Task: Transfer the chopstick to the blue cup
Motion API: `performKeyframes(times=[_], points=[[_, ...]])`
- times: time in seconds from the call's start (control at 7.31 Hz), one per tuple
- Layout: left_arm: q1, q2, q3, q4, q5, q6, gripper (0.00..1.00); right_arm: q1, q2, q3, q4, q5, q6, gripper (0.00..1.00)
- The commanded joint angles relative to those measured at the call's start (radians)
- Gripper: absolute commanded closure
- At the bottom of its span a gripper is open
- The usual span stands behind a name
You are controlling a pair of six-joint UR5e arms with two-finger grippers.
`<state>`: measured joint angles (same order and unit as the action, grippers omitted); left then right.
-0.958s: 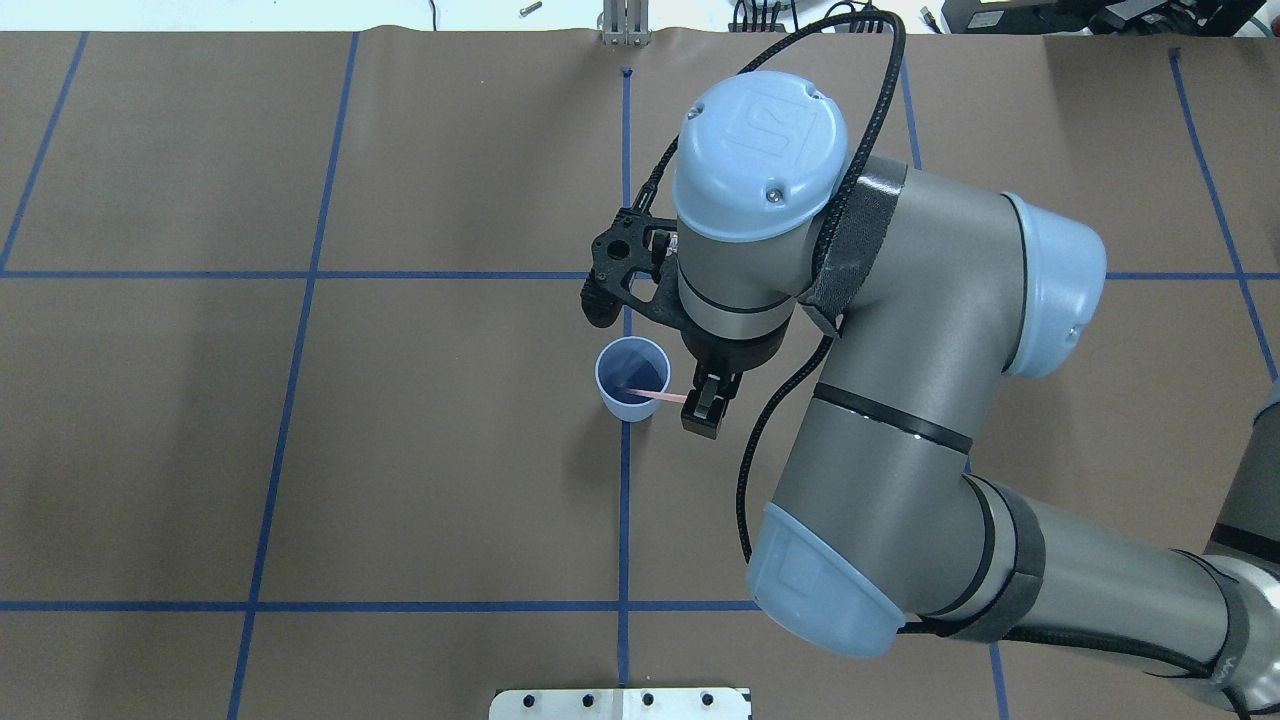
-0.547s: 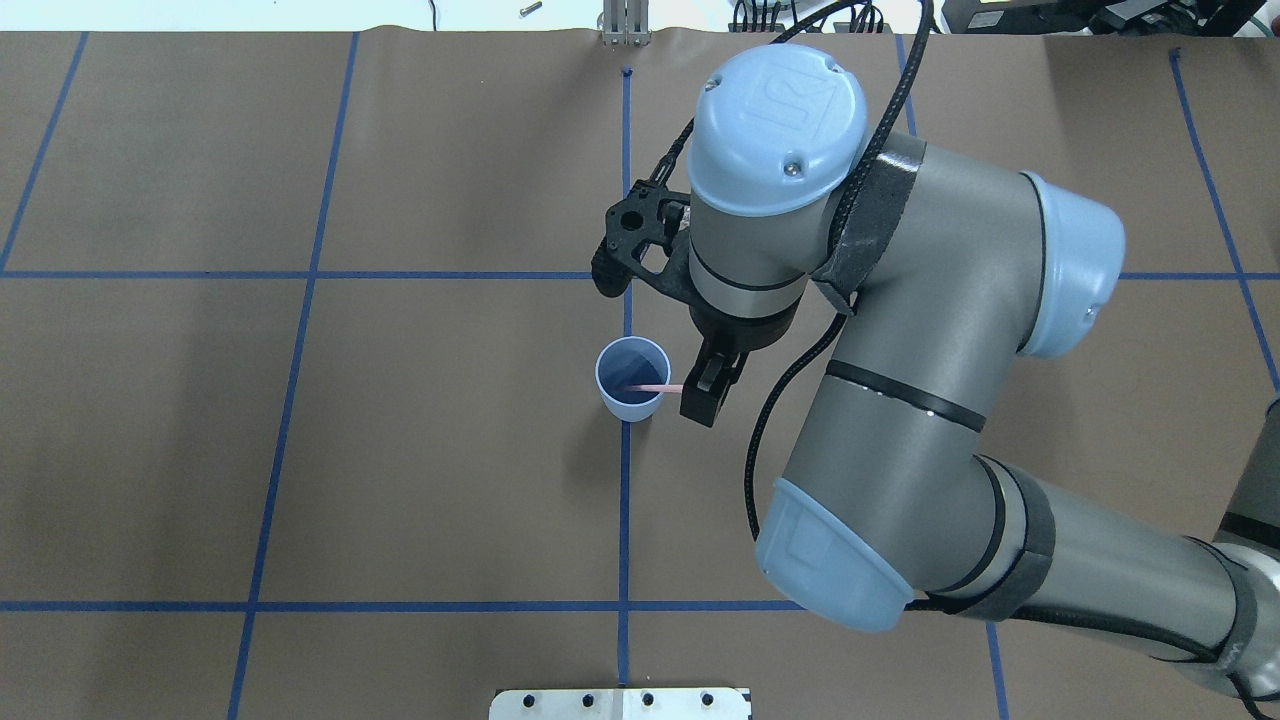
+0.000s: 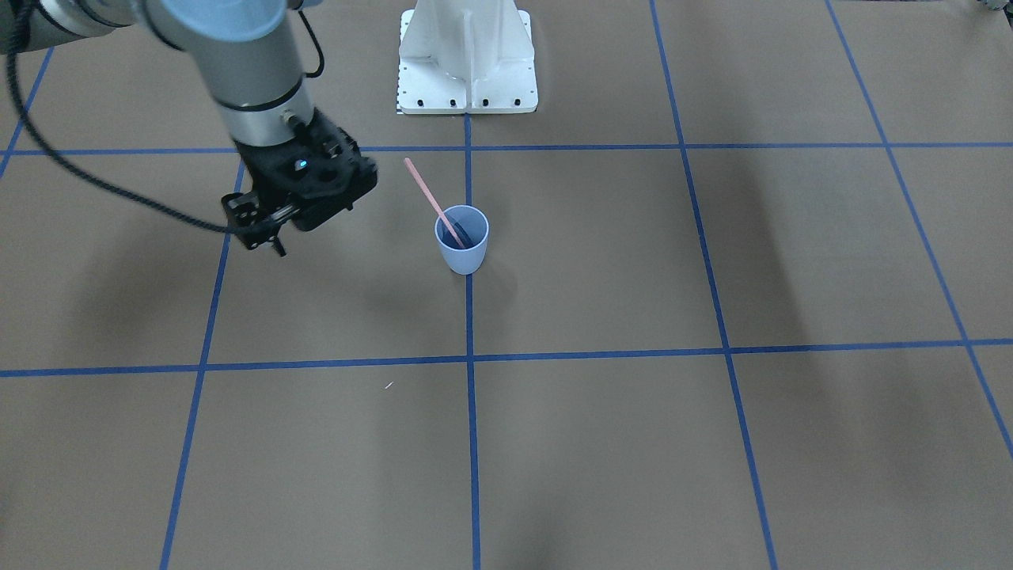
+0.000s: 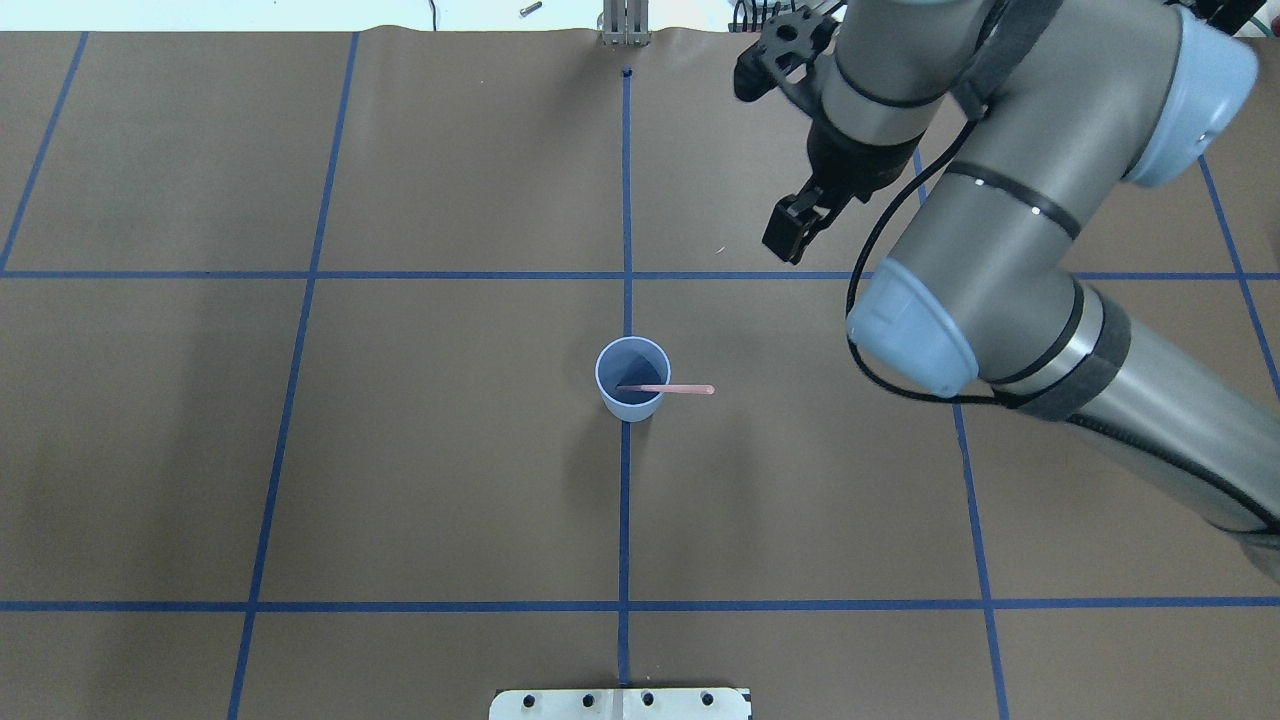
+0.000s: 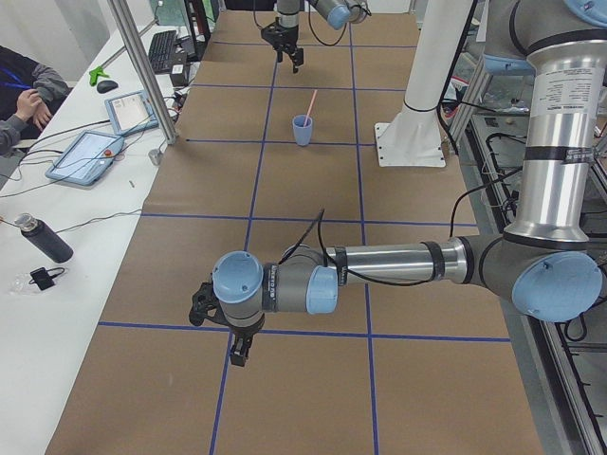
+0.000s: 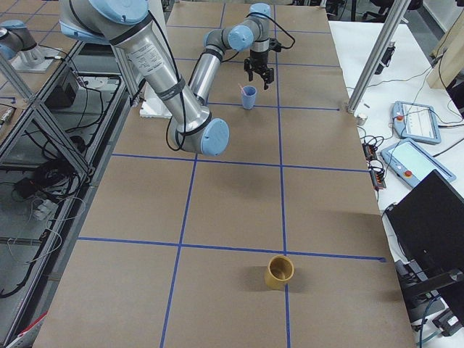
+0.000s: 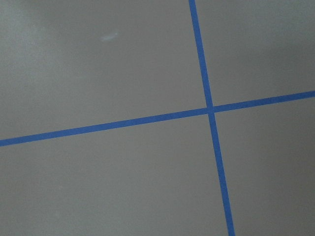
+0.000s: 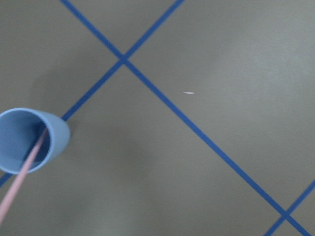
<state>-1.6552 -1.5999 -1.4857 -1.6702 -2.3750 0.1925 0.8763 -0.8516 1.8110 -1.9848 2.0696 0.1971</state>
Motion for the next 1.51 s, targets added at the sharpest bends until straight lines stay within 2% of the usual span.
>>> performKeyframes(times=[0.0,0.14,0.27,0.41,0.68,0.96,1.37], points=[[0.0,0.0,-0.004,0.003,0.0,-0.007,0.01,0.18,-0.097,-0.154,0.132,0.097,0.002,0.01],[0.0,0.0,-0.027,0.007,-0.003,-0.083,0.01,0.246,-0.153,-0.209,0.191,0.14,-0.014,0.0],[0.0,0.0,-0.054,0.013,-0.001,-0.122,0.01,0.294,-0.212,-0.219,0.205,0.136,-0.016,0.0],[0.0,0.0,-0.057,0.013,-0.001,-0.123,0.01,0.363,-0.293,-0.216,0.205,0.133,-0.037,0.0],[0.0,0.011,-0.067,0.006,-0.001,-0.114,0.01,0.534,-0.445,-0.207,0.204,0.147,-0.27,0.0],[0.0,0.024,-0.07,0.001,-0.001,-0.113,0.01,0.639,-0.605,-0.141,0.208,0.139,-0.278,0.0],[0.0,0.061,-0.087,-0.003,-0.019,-0.111,0.01,0.668,-0.717,-0.076,0.266,0.144,-0.277,0.0]])
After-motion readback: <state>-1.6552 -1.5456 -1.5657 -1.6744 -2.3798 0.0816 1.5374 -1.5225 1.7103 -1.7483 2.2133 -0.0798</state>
